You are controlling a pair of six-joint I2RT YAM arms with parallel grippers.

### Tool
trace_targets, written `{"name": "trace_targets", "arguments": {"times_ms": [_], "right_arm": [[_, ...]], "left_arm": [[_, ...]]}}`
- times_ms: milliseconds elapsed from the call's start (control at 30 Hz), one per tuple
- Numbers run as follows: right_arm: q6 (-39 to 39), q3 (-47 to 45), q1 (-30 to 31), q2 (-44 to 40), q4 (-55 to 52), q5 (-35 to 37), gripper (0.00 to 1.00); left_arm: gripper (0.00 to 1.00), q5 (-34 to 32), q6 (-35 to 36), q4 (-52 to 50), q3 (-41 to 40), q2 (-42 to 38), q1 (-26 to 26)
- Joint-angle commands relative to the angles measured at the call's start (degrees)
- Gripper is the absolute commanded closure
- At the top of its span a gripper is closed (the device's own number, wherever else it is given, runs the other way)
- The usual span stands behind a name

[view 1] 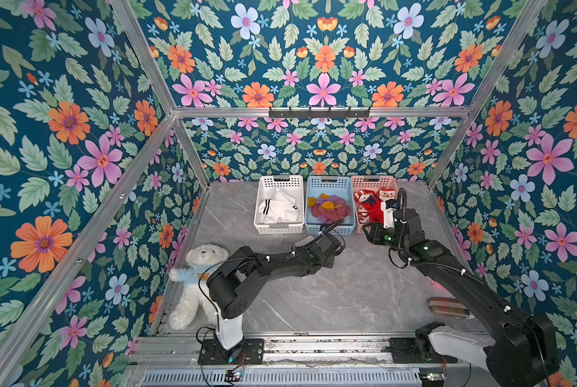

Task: Sort the socks into the basket by color
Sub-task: Pick up the sock at the center of the board.

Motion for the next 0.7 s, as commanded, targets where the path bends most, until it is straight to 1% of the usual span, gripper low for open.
{"name": "trace_targets", "arguments": {"times_ms": [0,133,233,400,467,667], "right_arm": [[1.2,-1.0,-0.1,-0.8,-0.4,0.7,0.5],[1.5,-1.7,-0.1,-1.2,-0.2,0.6,0.5],[1.8,-2.1,-0.1,-1.2,0.2,0.5,0.5],[2.0,-2.4,-0.1,-1.0,0.7,0.4,0.5],[2.1,-2.5,-0.1,-1.1,0.8,0.5,0.5],[2.2,-2.6,-0.2,-1.3,0.9,0.5,0.5]], "left_arm": [[0.56,-5.1,-2.5,-6.2,1.8,1.7,-0.6],[0.56,-6.0,-3.2,-8.1,3.0,3.0,-0.7],[0.56,-5.1,-2.7,-8.4,3.5,3.7,-0.7],[0.6,-3.1,-2.7,-8.7,3.7,4.7,-0.7],[0.64,-2.8,-2.8,-8.7,3.6,4.9,-0.7],[0.88,-2.0,-2.3,-8.0,3.2,4.4,-0.6]]}}
